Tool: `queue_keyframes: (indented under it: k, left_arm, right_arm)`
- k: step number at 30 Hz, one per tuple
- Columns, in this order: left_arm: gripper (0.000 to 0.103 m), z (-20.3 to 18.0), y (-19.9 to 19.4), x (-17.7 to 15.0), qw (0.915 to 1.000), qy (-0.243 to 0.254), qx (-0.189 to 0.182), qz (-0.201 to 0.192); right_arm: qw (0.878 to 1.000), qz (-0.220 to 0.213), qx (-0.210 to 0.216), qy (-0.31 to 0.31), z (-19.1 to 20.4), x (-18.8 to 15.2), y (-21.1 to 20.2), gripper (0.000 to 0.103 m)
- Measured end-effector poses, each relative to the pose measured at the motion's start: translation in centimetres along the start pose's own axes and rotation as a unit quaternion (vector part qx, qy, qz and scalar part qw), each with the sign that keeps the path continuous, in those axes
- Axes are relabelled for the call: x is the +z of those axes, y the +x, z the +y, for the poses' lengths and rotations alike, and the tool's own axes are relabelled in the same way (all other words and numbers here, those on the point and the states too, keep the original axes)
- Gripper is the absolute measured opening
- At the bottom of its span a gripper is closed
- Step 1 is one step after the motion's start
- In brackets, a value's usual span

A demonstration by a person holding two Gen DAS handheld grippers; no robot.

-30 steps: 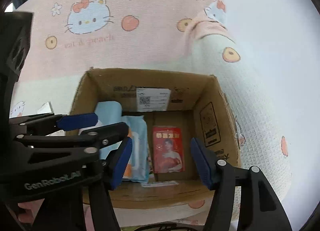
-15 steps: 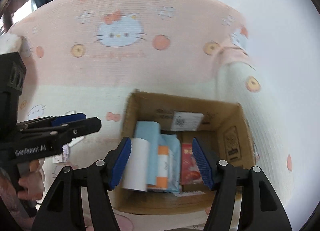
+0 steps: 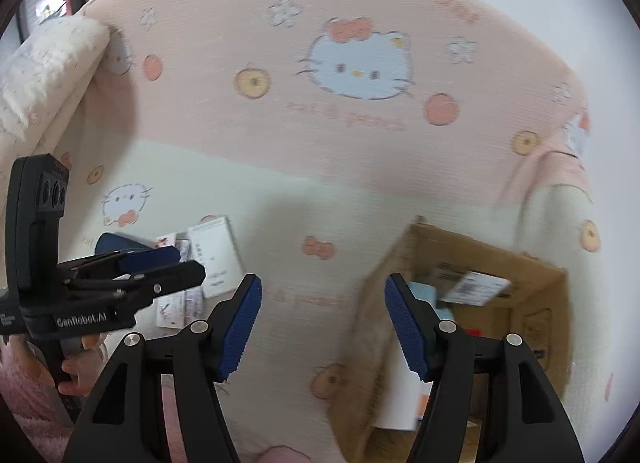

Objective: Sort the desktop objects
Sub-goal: 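Withdraw both grippers from the box back to the paper pile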

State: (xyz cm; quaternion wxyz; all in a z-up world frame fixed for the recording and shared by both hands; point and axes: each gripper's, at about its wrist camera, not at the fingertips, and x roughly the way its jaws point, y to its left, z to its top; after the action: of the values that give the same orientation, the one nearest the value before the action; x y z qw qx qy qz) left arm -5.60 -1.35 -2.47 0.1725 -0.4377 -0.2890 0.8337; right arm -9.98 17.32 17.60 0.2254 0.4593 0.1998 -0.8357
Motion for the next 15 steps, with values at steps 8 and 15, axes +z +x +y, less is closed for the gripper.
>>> queue_keyframes:
  k: [8, 15]
  left_arm:
    - [0.065, 4.8, -1.7, -0.4, 0.9983, -0.017, 0.055, -0.002]
    - [0.065, 8.7, 0.0, -0.1, 0.9914, -0.082, 0.102, -0.004]
  right_arm:
    - [0.997, 0.023, 0.073, -0.001, 3.2, 0.4, 5.4, 0.062]
    - [0.985, 0.034, 0.162, 0.052, 3.3, -0.4, 11.9, 0.062]
